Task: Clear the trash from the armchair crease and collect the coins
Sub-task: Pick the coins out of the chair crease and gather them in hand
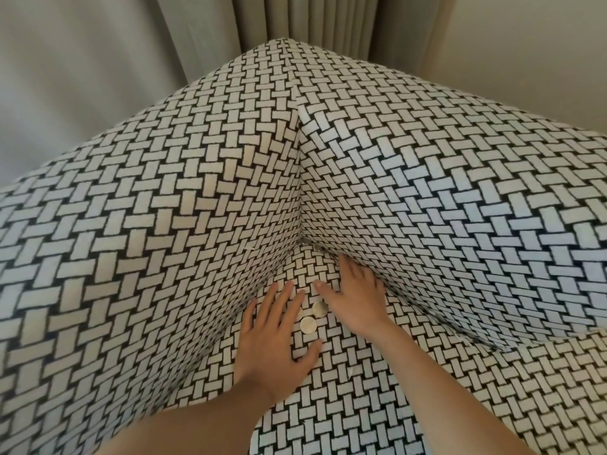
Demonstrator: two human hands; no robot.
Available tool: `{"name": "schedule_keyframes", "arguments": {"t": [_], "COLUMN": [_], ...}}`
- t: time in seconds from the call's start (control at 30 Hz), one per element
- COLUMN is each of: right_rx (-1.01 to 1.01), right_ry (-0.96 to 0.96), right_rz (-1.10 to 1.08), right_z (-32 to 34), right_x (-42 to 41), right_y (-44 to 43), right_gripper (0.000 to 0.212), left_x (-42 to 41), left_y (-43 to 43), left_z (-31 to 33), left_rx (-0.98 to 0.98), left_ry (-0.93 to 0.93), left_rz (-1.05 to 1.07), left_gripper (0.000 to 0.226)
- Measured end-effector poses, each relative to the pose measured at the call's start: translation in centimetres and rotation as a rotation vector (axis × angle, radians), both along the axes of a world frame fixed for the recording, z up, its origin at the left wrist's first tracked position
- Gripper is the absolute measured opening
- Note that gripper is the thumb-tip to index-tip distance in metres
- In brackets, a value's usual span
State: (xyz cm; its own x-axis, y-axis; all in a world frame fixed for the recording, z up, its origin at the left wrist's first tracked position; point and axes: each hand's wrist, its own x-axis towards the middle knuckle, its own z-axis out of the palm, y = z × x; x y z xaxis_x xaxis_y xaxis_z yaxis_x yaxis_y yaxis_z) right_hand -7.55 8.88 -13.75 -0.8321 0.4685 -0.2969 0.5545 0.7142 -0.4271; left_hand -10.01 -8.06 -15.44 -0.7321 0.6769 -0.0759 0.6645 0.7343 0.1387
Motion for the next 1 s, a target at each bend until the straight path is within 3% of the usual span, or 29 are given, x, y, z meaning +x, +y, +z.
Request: {"name": "schedule_keyframes", "arguments": {"t": [0.27,0.43,0.7,0.8,0.9,1.0], "right_rx": [-0.056,0.143,0.088,-0.035,-0.204,-0.300], "right_ry": [-0.082,0.113,0.459,0.496,0.547,0.485], "right_rz": [-0.027,0.058,0.215,0.203,0.054,-0.030], "right_z": [0.2,0.5,1.2,1.2,1.5,1.2], "right_x": [-0.7,0.6,0.8,0.8,0.4,-0.7], "right_y": [0.4,-0.3,-1.7,-2.0,-1.5,-1.0], "right_gripper": [0.069,0.050,0.023,0.021,0.020,0.033], "left_x": [0.0,0.0,0.1,0.1,0.0,-0.1], "left_y": [0.0,0.0,0.1,0.1,0.1,0.1], "left_z": [0.3,0.3,0.4,0.4,0.4,0.4], "left_rx": [-0.017,-0.038,-0.023,-0.021,-0.016,0.000], "left_ry": [0.043,0.040,0.031,0.036,0.028,0.012], "left_rz": [-0.018,-0.017,-0.002,0.000,-0.008,-0.014], "left_gripper": [0.074,0.073,0.078,0.079,0.079,0.078]}}
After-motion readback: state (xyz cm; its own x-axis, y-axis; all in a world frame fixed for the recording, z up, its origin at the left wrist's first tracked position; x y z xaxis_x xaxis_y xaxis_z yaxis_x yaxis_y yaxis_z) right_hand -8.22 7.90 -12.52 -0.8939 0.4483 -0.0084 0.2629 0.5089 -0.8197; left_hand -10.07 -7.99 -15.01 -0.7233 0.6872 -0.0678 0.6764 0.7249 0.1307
